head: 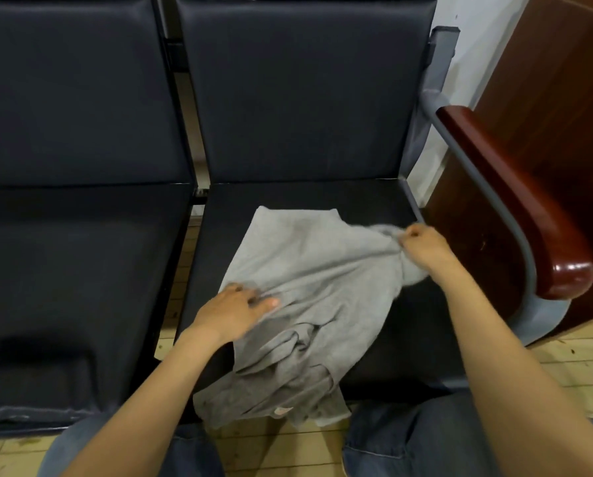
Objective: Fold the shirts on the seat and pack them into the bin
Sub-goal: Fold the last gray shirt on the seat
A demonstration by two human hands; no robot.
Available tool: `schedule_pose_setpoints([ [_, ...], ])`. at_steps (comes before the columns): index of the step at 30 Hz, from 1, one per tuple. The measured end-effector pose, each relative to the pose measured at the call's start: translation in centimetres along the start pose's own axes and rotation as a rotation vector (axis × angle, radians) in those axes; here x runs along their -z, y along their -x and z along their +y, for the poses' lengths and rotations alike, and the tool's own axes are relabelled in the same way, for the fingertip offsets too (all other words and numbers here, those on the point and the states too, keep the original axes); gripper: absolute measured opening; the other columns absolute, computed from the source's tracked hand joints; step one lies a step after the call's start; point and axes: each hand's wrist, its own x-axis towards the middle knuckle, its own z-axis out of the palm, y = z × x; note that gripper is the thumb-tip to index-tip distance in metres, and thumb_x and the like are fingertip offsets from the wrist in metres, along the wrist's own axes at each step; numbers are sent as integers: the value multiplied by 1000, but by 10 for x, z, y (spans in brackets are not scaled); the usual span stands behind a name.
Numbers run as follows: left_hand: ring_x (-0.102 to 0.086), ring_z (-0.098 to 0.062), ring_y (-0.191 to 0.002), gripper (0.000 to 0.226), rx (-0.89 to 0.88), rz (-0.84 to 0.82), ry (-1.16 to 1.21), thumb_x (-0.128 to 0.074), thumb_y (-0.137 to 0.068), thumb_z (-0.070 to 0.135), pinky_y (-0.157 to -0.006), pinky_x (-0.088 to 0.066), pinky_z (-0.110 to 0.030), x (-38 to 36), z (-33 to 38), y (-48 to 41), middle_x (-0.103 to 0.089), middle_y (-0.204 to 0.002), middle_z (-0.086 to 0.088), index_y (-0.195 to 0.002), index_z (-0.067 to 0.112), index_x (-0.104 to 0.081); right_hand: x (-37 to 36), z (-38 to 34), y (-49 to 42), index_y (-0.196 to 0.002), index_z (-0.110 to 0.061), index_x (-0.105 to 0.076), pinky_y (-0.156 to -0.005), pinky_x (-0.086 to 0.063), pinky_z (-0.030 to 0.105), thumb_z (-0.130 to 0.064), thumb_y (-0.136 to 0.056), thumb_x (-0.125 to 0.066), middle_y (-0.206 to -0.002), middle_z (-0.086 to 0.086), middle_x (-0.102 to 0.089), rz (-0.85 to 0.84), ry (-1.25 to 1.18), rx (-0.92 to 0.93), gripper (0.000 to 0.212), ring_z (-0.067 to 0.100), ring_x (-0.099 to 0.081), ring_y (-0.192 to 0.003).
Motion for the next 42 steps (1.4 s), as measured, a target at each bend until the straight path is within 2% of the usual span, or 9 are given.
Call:
schedule_pose_setpoints([
  [3, -47, -26, -117, 55, 5, 117, -121, -27, -96, 58, -94, -41, -35, 3, -1, 3, -48, -129, -8, -115, 20, -62, 4, 12, 11, -105, -3, -61, -74, -51, 35, -20, -95, -47, -105, 14, -64, -104, 466, -53, 24, 28, -63, -91],
  [9, -34, -28, -126, 42, -254, 394, -22, -42, -98, 10, -95, -41, -35, -2, 6, -40, -33, -142, -9, -140, 10, -40, -30, 6, 10, -138, -11, -40, -97, -43, 43, -61, -85, -55, -140, 13, -42, -189, 303, 59, 75, 33, -42, -127],
  [15, -34, -38, -131, 61, 93, 445, 275, -47, -99, 26, -98, -37, -44, 25, 15, -98, -19, -150, -19, -148, 6, -16, -44, 16, -10, -130, -13, -47, -99, -41, 43, -40, -87, -63, -134, 13, -42, -78, 220, 95, 52, 32, -38, -126],
  [18, -47, -37, -119, 55, 260, 421, 177, -54, -95, 31, -90, -44, -44, 36, 12, -111, -37, -139, -18, -139, 5, -35, -54, 7, -14, -130, -16, -46, -98, -40, 41, -42, -87, -64, -132, 10, -44, -96, 165, 142, 54, 29, -40, -124],
  [23, -57, -35, -97, 19, 133, 569, 122, -54, -93, 20, -77, -47, -41, 44, -5, -105, -58, -109, -15, -104, 4, -55, -39, -1, -15, -99, -16, -62, -74, -47, 27, -24, -89, -64, -93, 0, -62, -141, -80, 223, 13, 17, -58, -90],
  [28, -54, -45, -93, 20, 179, 688, -11, -47, -95, 5, -69, -38, -43, 37, -38, -89, -45, -121, -26, -113, -5, -46, -7, -14, -9, -107, -13, -56, -78, -43, 27, -23, -96, -54, -98, -4, -57, 107, -463, 286, 15, 10, -52, -88],
  [31, -50, -37, -103, 36, -110, 712, 63, -52, -89, -6, -82, -41, -34, 18, -23, -76, -40, -126, -25, -124, -7, -45, -13, -26, -16, -111, -13, -53, -77, -44, 27, -17, -97, -50, -101, 0, -55, 120, -467, 230, 14, 16, -54, -94],
  [38, 26, -22, -142, 69, -41, 242, -208, -14, -97, 58, -113, 19, -42, -25, -10, -70, 24, -156, -7, -150, 25, 14, 9, -53, -23, -118, -20, -58, -80, -45, 21, 1, -94, -42, -107, -13, -55, -57, -666, 385, 35, 5, -52, -99],
  [42, 29, -22, -141, 70, -39, 239, -236, -11, -95, 61, -113, 20, -45, -24, -10, -73, 29, -154, -6, -148, 27, 19, -8, -9, -39, -129, -20, -48, -87, -49, 40, -7, -95, -47, -122, 9, -57, 220, -30, 238, 36, 25, -57, -104],
])
